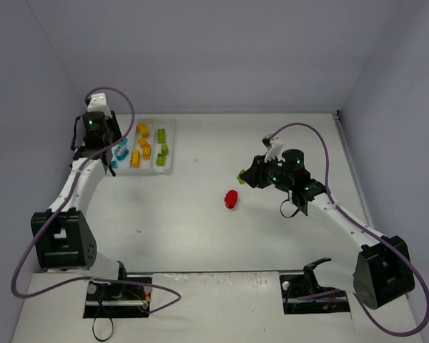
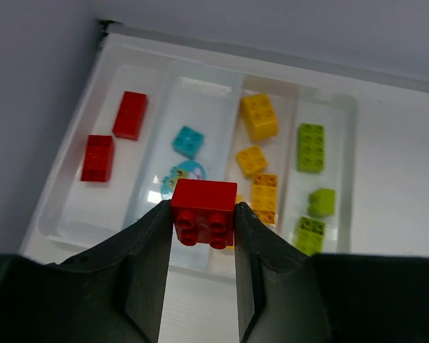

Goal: Sort the legos into containers by color

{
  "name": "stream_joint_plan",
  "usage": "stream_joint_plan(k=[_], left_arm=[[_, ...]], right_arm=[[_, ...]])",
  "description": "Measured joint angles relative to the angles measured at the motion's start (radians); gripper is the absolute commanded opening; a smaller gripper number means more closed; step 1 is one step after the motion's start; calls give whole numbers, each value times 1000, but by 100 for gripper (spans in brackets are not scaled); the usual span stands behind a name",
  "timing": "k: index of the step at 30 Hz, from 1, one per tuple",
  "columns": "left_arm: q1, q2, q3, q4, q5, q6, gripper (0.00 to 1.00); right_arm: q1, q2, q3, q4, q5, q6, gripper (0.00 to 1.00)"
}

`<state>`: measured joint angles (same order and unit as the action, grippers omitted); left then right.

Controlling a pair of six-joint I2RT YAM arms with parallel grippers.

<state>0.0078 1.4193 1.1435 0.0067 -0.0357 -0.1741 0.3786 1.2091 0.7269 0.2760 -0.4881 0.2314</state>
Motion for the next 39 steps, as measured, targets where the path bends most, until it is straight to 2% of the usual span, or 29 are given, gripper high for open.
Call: stream_joint_plan(k=[9, 11, 12, 13, 16, 19, 25, 29, 33, 39], left_arm=[[190, 384, 237, -5, -45, -38, 8], [218, 444, 259, -18, -47, -43, 14], [229, 465, 263, -24, -47, -44, 24], [244, 492, 265, -32, -47, -46, 30], [253, 517, 267, -61, -43, -47, 44], [252, 521, 269, -77, -26, -50, 52], [248, 515, 268, -83, 8, -63, 57], [242, 444, 209, -82, 39, -70, 61], [164, 256, 93, -72, 61, -45, 64], [-237, -78, -39, 13, 109, 140, 64]], right_arm=[[-6, -41, -8, 10, -48, -6, 0], [-7, -43, -10, 12, -57, -6, 0], [-7, -44, -13, 12, -65, -6, 0], [-7, -44, -14, 12, -66, -6, 0], [-7, -44, -17, 12, -72, -5, 0], [-7, -43, -17, 13, -77, -5, 0], [-7, -40, -17, 17, -79, -5, 0], [-7, -38, -17, 19, -87, 6, 0], [-7, -30, -8, 19, -94, 37, 0], [-7, -7, 31, 35, -123, 108, 0]])
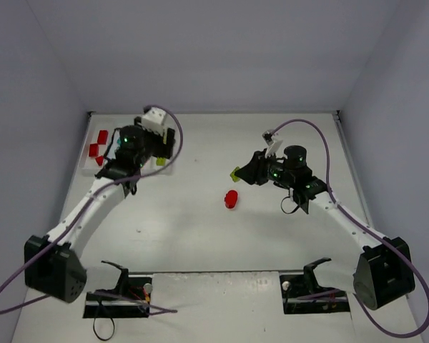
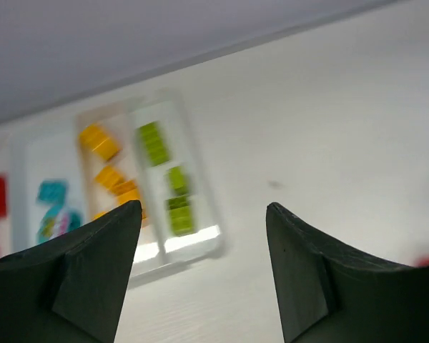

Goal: Sort the legos into containers by color

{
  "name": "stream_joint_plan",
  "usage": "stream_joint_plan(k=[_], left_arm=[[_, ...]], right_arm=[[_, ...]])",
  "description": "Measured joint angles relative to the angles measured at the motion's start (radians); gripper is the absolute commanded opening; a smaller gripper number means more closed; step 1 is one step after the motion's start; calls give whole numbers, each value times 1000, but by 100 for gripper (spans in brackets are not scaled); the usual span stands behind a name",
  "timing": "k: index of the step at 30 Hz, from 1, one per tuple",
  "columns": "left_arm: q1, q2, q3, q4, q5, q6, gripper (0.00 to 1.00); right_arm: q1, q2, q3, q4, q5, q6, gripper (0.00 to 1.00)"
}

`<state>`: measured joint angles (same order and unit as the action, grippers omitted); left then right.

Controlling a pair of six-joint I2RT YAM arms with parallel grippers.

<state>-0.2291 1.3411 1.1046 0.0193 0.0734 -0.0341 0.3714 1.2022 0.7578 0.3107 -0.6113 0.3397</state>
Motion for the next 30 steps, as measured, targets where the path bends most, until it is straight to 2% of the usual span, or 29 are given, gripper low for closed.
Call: stream_joint_plan(k=[3, 10, 16, 20, 30], left_arm=[[-173, -135, -81, 26, 82, 91, 64], [-348, -294, -228, 71, 194, 197, 65], [-504, -283, -248, 91, 255, 261, 65], [-568, -256, -248, 101, 266, 304, 65], [-635, -130, -198, 125, 218, 378, 65]], right_arm=[[-2, 0, 11, 7, -25, 31, 0], [-4, 0, 50, 23, -75, 96, 0], [-4, 0, 55, 38, -117, 146, 0], [-4, 0, 55, 43, -141, 174, 0], [-4, -14, 62, 68, -183, 214, 0]])
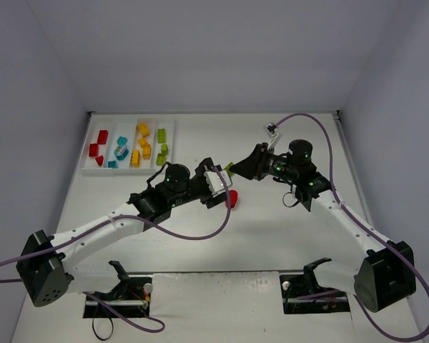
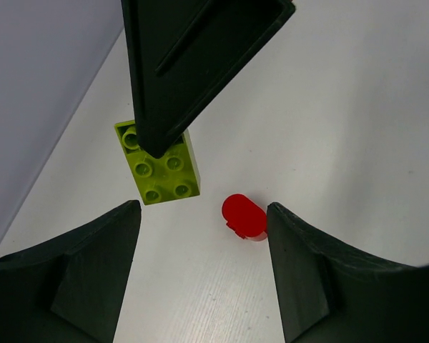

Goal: Sort the legos into containers by color

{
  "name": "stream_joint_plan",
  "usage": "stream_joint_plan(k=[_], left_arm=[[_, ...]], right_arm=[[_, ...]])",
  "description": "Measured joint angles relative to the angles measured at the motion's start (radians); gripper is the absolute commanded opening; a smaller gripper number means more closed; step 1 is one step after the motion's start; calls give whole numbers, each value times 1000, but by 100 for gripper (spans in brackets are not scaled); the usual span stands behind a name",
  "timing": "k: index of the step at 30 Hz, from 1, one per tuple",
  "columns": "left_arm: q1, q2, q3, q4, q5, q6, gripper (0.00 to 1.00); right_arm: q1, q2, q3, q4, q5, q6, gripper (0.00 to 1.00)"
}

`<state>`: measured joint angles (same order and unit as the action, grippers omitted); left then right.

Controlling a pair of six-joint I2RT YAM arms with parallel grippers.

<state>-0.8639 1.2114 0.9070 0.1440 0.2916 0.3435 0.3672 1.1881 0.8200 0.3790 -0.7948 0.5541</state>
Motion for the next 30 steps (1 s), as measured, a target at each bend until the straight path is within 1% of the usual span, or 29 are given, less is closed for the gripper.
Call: stream_joint_plan(k=[10, 15, 21, 22, 24, 25, 28, 29, 30], left_arm=[[-1, 21, 0, 120, -105, 12, 65], [-1, 39, 4, 154, -108, 3, 65], [-1, 105, 23, 169, -97, -17, 63], [-1, 113, 23, 171, -94, -20, 56], [-1, 128, 29, 173, -91, -31, 44], [-1, 135, 32, 175, -90, -35, 30], [-1, 145, 40, 178, -93, -45, 17], [-1, 145, 40, 179, -92, -46, 11], [-1, 145, 40, 179, -94, -49, 7]], right_arm=[[2, -8, 0, 20, -18, 11, 0], [3, -8, 0, 29, -24, 22, 0], [7, -17, 0, 35, -26, 26, 0], [7, -18, -1, 38, -27, 26, 0], [7, -21, -5, 45, -27, 26, 0], [7, -23, -9, 49, -27, 26, 0], [7, -26, -19, 56, -26, 25, 0], [7, -26, -22, 61, -26, 25, 1], [7, -26, -24, 65, -26, 26, 1]])
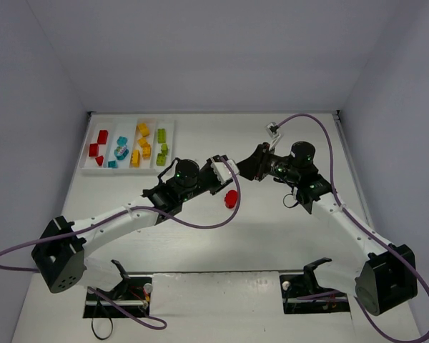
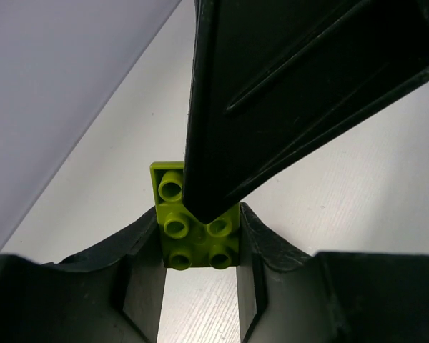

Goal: Sort the legos into containers by color

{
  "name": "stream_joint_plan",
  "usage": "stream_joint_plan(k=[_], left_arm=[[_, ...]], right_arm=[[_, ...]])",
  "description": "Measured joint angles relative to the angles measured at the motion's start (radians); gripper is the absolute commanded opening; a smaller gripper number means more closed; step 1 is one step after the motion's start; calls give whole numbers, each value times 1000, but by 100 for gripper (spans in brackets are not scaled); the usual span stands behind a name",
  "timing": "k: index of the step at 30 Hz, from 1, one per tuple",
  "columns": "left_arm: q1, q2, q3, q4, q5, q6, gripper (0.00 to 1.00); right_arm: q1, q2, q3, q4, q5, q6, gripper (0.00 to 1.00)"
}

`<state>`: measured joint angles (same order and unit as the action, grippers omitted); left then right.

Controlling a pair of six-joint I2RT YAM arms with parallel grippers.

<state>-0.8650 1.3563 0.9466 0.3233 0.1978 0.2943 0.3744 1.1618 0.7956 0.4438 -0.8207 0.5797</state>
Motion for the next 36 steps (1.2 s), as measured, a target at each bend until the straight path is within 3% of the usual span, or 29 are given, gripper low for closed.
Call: stream_joint_plan(k=[3, 4, 8, 12, 18, 26, 30, 36], left_arm=[[0, 0, 0, 0, -1, -9, 0], [0, 0, 0, 2, -2, -12, 0], [4, 0, -1, 5, -4, -30, 0], [29, -2, -10, 30, 12, -72, 0], [138, -4, -83, 52, 18, -156, 0], [357, 69, -75, -10, -25, -278, 0], [480, 215, 95, -138, -47, -325, 0], [625, 463, 459, -378, -45, -356, 10]], right_arm=[[0, 0, -3, 9, 0, 0, 8], [0, 0, -3, 10, 0, -1, 22], [0, 0, -12, 16, 2, -7, 52], [-10, 5, -23, 6, 20, -31, 64], [-71, 31, -23, -20, 31, -58, 67], [-286, 36, -26, -55, 54, -88, 68], [-296, 28, -55, -70, 77, -116, 68], [-295, 18, -98, -90, 97, -152, 68]])
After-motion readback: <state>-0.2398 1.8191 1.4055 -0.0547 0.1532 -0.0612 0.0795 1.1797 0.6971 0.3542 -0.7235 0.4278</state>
